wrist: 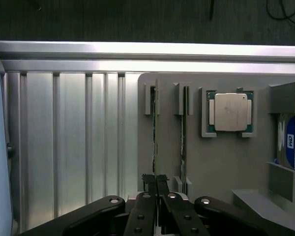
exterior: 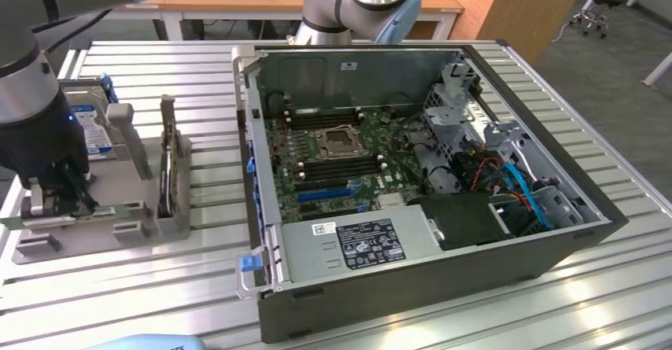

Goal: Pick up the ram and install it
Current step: 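Pick up the ram and move it above insertion slot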

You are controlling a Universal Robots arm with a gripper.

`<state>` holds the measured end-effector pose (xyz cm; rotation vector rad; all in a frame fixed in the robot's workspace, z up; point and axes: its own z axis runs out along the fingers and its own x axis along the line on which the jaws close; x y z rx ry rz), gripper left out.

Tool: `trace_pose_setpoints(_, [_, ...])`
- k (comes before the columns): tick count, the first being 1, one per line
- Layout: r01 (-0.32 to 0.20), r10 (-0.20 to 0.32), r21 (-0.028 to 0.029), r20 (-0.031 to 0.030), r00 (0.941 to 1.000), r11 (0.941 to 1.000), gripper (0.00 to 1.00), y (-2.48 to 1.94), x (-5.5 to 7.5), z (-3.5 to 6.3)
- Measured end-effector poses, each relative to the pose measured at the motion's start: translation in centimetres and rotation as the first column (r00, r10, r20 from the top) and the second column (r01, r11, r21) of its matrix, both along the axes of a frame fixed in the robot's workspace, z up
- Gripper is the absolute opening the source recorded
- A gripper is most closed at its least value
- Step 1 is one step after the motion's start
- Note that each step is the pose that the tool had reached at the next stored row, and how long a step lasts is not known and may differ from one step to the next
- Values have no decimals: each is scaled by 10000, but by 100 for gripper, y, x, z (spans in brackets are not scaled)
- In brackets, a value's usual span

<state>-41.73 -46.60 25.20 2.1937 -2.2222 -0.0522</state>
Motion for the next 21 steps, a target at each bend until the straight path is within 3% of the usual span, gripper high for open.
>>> trace_pose_setpoints(21, [0,0,0,0,10000,10000,12,0,0,506])
